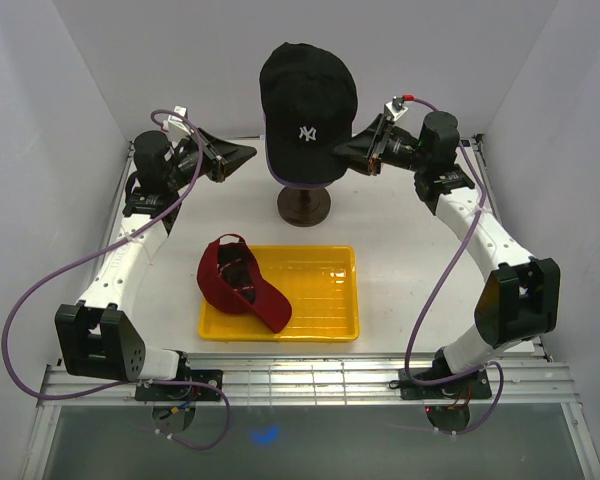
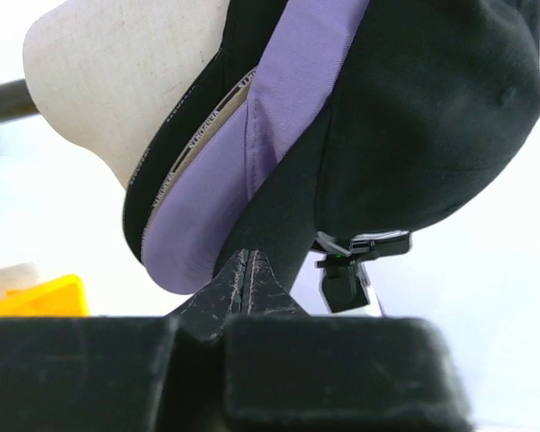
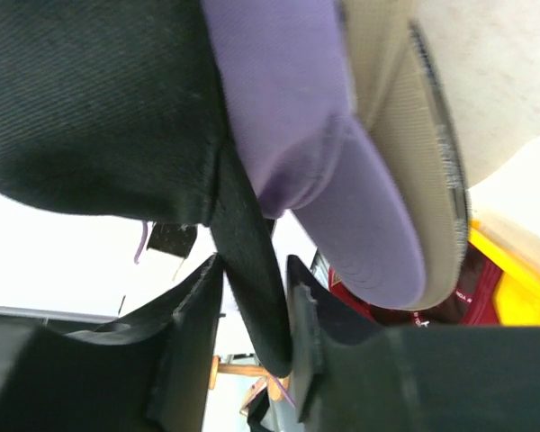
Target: Stack the hats
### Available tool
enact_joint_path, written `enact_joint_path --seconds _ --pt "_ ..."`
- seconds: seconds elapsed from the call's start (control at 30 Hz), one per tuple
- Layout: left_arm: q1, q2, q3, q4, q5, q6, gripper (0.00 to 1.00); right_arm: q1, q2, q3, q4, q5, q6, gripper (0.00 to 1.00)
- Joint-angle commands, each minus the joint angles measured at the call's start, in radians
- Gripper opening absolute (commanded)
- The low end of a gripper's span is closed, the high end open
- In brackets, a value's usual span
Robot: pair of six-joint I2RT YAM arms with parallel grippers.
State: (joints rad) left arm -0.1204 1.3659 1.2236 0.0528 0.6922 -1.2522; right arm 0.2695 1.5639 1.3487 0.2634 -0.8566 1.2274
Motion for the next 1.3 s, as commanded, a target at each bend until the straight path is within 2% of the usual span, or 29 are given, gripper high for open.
enact_joint_path --seconds 0.0,0.23,0.47,0.97,1.27 --pt "-0.001 -0.030 0.033 0.012 0.010 0.010 0.00 -0.024 0.005 0.010 -0.161 0.094 -0.072 0.40" --pt "-0.001 -0.028 0.037 0.013 0.012 0.005 0.00 -0.024 -0.022 0.009 -0.188 0.116 -0.089 0.41" --pt "-0.001 -0.025 0.037 0.024 0.016 -0.001 0.00 -0.023 -0.045 0.069 -0.322 0.157 -0.183 0.36" --pt "-0.001 -0.027 0.036 0.024 0.018 -0.003 0.00 0.002 -0.018 0.073 -0.415 0.186 -0.287 0.36" --pt "-0.001 -0.022 0.037 0.028 0.017 -0.007 0.00 0.010 -0.008 0.096 -0.495 0.228 -0.359 0.46"
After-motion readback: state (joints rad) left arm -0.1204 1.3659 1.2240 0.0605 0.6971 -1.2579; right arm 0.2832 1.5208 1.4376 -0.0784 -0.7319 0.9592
